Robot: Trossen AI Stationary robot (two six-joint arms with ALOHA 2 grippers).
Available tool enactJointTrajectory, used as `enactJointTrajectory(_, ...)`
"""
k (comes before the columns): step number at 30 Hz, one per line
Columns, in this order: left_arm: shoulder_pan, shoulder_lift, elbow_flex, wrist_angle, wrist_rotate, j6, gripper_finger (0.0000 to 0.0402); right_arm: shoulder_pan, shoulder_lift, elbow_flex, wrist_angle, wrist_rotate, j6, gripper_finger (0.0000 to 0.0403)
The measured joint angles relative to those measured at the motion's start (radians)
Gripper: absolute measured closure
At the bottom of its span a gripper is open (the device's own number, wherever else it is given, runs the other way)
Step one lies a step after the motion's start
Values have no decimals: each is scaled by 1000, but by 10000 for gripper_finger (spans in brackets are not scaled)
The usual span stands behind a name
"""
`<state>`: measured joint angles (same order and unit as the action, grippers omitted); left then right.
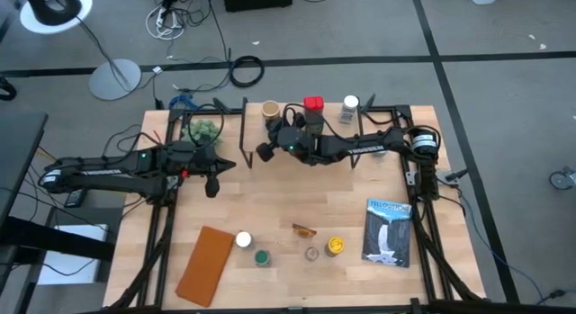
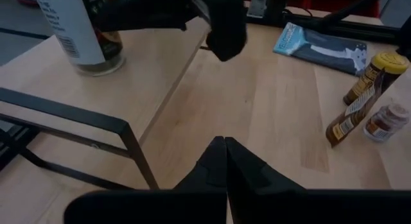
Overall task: Shelf spices
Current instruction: Put the golden seasoning bottle on the shelf
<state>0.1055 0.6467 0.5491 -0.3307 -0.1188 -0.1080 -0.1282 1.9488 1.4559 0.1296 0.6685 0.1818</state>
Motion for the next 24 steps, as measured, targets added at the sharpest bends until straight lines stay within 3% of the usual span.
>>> enactJointTrajectory(24, 0, 0, 0, -1, 0, 12, 401, -70, -4, 0, 84, -17, -112, 403)
